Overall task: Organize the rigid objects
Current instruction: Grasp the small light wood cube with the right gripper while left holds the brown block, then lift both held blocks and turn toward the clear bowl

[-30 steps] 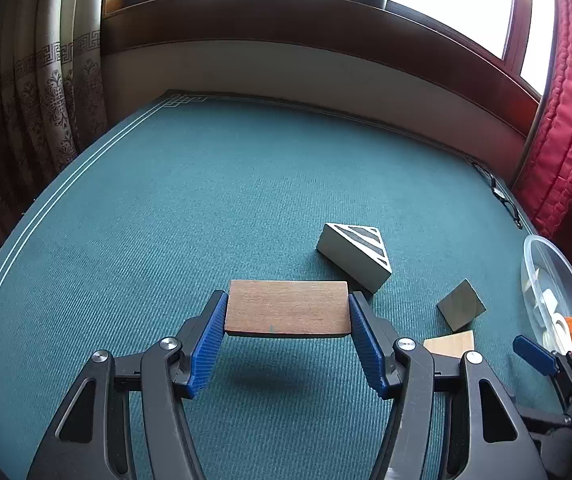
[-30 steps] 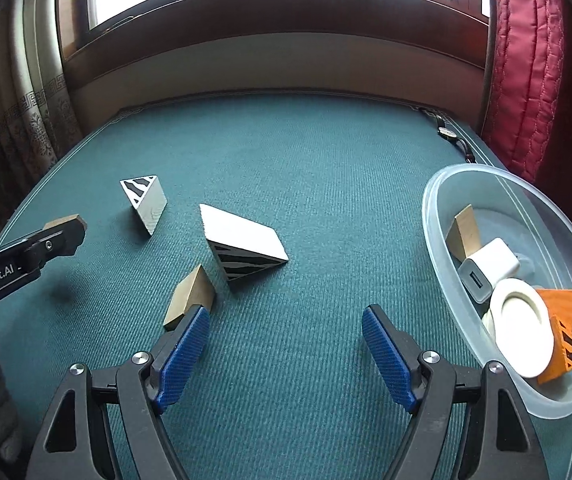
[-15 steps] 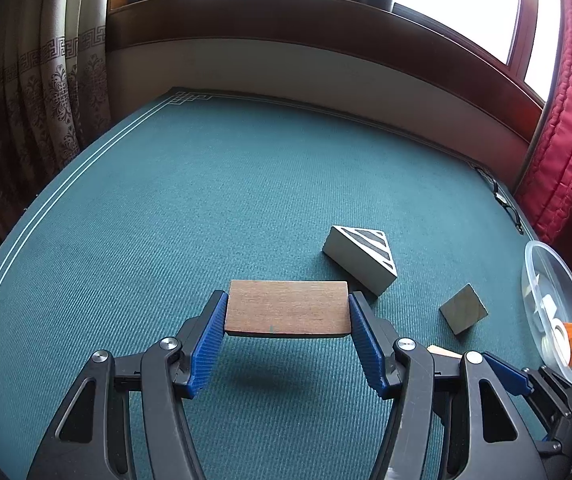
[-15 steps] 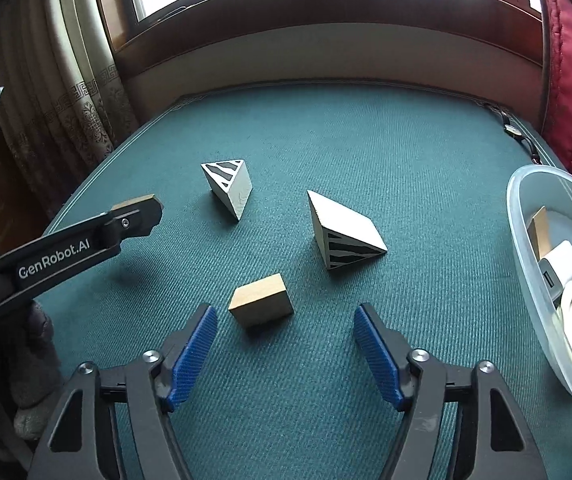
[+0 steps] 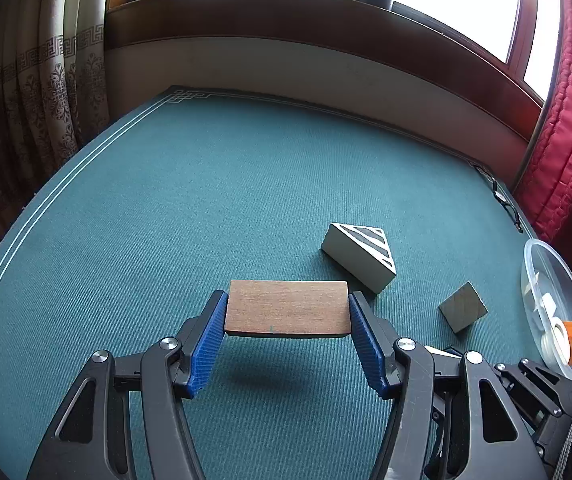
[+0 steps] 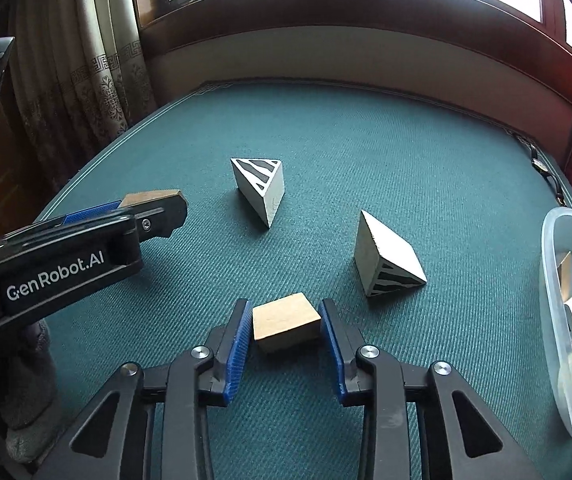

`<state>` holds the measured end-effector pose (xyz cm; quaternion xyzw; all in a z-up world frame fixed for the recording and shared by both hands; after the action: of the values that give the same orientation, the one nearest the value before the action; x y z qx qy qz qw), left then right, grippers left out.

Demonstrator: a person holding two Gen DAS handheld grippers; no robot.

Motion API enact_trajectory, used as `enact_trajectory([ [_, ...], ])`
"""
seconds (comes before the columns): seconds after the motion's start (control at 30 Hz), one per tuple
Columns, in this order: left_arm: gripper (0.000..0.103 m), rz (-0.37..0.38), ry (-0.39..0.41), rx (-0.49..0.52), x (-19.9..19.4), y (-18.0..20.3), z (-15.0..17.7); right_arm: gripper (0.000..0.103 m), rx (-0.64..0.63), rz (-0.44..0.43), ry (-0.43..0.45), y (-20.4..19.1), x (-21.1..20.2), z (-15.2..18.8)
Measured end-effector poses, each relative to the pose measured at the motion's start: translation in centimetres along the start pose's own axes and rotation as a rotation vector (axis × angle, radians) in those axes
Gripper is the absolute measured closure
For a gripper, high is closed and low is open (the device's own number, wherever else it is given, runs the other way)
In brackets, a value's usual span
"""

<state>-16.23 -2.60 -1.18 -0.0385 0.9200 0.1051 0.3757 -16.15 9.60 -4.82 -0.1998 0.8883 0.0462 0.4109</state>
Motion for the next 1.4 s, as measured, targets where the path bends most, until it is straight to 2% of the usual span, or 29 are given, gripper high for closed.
enact_trajectory([
  [0.3,0.042,0.009,0.006,0.010,-0.2,0.6,0.2,0.067,0.069,-0.002,0.024,1.4,-2.3,1.1],
  [0.63,0.042,0.033,0.012,0.043,-0.6,2.0,0.6,0.067,0.174,0.037,0.068,4.4,-5.3,1.9],
  [1.4,0.042,0.078,0.011,0.129,-1.2,4.5,1.7,0.067,0.405,0.226,0.186,13.7,-11.3,3.7],
])
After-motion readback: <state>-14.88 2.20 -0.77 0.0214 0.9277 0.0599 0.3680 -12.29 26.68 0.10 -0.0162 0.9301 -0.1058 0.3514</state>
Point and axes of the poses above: each gripper's, at about its wrist camera, not at the fingertips, and x roughly the way its jaws point, y to its right, z to its underside, the point moved 7 cm from there along x, roughly the way its jaws point
